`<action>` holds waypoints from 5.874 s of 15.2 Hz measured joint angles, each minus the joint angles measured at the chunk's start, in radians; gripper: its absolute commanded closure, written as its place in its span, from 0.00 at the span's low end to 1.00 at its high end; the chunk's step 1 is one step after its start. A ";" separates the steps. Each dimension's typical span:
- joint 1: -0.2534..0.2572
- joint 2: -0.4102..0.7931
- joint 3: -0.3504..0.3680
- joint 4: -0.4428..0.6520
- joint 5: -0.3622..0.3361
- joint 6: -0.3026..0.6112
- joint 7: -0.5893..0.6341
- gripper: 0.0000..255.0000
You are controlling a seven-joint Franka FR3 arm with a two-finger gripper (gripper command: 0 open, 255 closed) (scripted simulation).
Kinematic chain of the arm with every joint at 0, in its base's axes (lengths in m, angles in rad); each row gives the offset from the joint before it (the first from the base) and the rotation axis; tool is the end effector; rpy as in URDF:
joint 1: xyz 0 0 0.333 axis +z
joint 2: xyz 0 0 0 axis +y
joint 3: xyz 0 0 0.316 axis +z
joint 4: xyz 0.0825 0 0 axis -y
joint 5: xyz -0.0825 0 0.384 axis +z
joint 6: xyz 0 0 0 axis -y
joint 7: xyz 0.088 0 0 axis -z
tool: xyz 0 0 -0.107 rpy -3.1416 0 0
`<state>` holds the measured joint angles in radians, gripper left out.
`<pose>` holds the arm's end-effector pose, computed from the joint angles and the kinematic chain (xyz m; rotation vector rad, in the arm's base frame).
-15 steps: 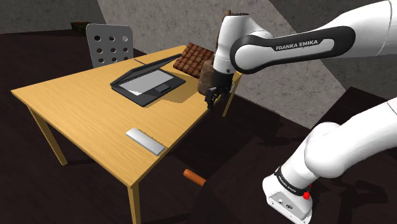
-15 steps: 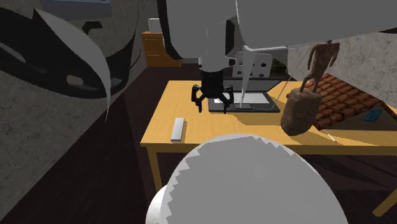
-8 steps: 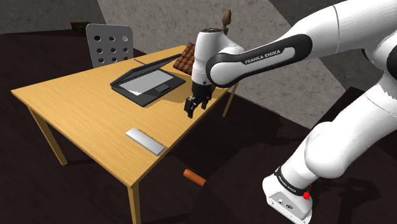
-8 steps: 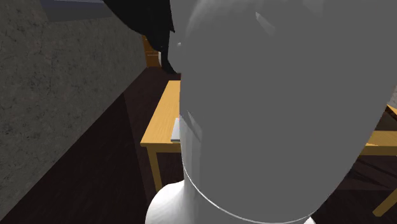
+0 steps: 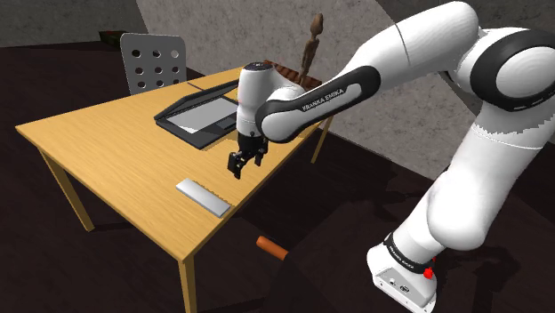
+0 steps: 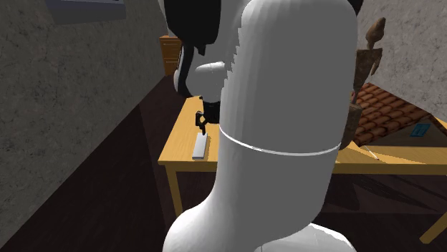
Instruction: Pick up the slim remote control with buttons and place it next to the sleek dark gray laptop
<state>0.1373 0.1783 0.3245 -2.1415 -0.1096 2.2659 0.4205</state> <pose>0.5008 0.2438 0.3218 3.0949 0.1701 -0.0427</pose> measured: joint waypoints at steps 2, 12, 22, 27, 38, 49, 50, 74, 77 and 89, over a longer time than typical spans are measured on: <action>0.020 0.073 0.001 0.063 -0.028 0.009 0.031 0.00; 0.149 0.465 -0.036 0.437 -0.142 0.029 0.138 0.00; 0.173 0.568 -0.058 0.480 -0.169 0.090 0.156 0.00; 0.174 0.572 -0.059 0.483 -0.170 0.092 0.157 0.00; 0.174 0.573 -0.059 0.482 -0.170 0.092 0.157 1.00; 0.158 0.480 -0.035 0.471 -0.143 0.013 0.142 1.00; 0.157 0.474 -0.033 0.474 -0.140 0.003 0.139 1.00; 0.134 0.306 0.007 0.551 -0.077 -0.235 0.099 1.00; 0.131 0.291 0.010 0.570 -0.071 -0.269 0.093 1.00; 0.134 0.257 0.019 0.683 -0.054 -0.413 0.078 1.00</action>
<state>0.2711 0.4352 0.3431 -1.4588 -0.1633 1.8527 0.4989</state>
